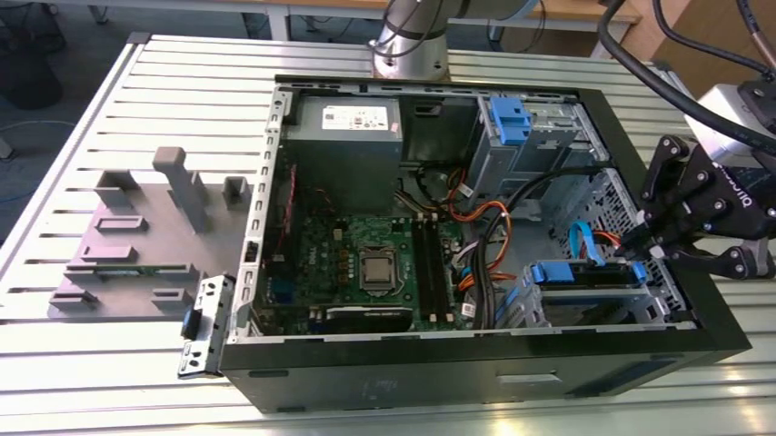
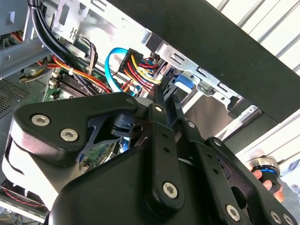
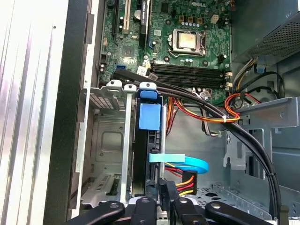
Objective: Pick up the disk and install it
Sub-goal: 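Insert the second disk wire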
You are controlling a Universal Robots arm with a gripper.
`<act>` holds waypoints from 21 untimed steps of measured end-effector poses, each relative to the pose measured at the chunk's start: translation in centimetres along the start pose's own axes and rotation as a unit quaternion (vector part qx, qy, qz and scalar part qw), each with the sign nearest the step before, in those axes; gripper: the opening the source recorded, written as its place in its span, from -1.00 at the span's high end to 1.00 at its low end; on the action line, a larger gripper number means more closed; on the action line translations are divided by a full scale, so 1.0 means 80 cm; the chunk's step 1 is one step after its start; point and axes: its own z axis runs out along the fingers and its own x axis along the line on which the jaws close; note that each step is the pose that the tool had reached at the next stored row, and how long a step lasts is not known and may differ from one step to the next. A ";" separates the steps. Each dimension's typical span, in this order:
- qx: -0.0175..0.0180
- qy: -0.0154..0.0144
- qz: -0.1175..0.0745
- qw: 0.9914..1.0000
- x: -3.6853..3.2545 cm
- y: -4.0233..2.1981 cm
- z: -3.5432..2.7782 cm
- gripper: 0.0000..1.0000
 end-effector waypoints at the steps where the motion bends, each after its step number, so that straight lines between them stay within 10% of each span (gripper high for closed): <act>1: 0.000 0.000 0.000 1.000 0.0000 0.0000 0.0000 0.55; 21: 0.000 0.000 0.000 1.000 0.0005 -0.0006 0.0047 0.40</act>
